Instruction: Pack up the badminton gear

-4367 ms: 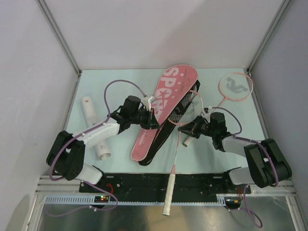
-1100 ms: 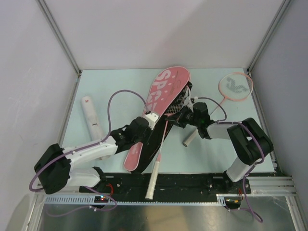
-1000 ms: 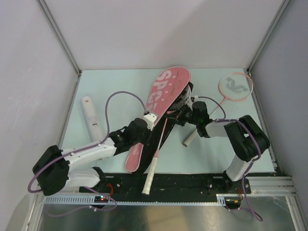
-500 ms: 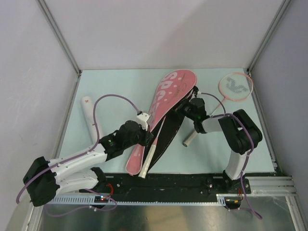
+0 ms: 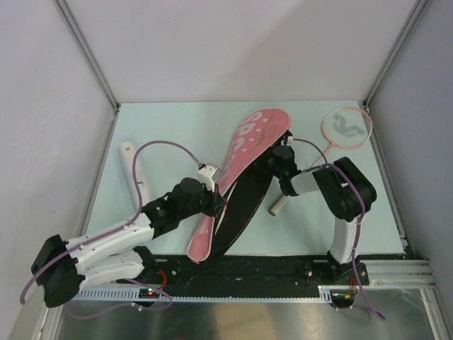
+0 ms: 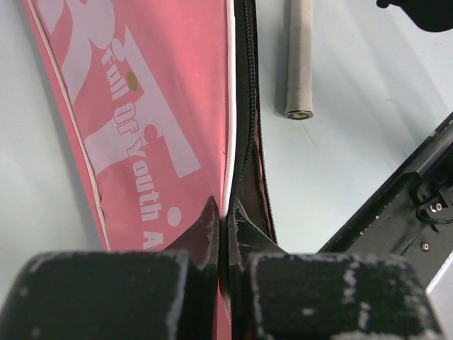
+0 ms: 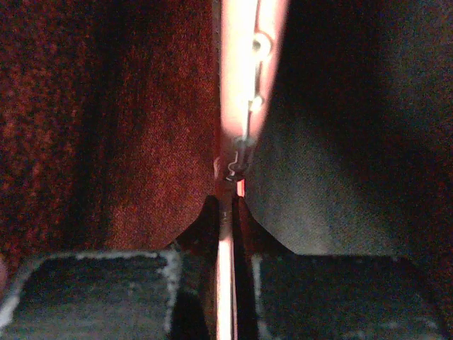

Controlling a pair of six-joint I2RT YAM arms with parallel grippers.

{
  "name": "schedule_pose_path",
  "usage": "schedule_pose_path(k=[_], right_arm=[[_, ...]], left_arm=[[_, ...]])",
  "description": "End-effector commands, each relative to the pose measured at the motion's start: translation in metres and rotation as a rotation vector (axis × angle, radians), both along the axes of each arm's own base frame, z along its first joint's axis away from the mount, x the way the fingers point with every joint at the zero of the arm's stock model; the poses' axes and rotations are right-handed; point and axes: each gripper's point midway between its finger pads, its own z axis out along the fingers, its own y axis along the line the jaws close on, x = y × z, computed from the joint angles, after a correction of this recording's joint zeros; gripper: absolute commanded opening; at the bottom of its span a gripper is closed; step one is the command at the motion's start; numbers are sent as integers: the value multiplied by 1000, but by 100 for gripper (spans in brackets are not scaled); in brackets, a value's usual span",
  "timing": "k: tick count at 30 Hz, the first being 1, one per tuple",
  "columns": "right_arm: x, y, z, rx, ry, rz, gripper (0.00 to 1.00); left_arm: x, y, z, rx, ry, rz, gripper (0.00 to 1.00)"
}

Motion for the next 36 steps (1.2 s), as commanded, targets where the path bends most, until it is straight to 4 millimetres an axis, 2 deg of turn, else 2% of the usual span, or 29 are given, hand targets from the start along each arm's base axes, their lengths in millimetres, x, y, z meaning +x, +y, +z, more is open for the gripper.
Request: schedule_pose_path(k=[1,6,8,11,14,18,23,27,32,36], right_arm=[[37,-8,29,47,-92,-163,0],[39,3,28,25,-86,-143,0],[35,10,27,3,-82,-106,5],[26,16,26,-43,-55,-39,27],[8,18,22,-89,-1,47,46],[-20,8,19,-152,93,146,58],[-53,-21,14,-275,195,199,62],[-68,-50,20,-301,227,180,60],[-71,-88,39,-324,215,106,57],[-70,-132,40,-383,266,-39,58]], left_arm=[[-4,-17,27,-124,16,-25,0],[8,-6,10,-63,11,57,0],[16,-3,6,-38,15,93,0],[26,0,-1,-5,28,141,0],[33,0,-4,5,38,166,0],[38,-2,-7,5,62,178,0],[43,-6,-13,19,85,185,0],[46,-7,-17,21,107,197,0],[46,-10,-23,29,130,182,0],[45,-12,-28,39,142,166,0]])
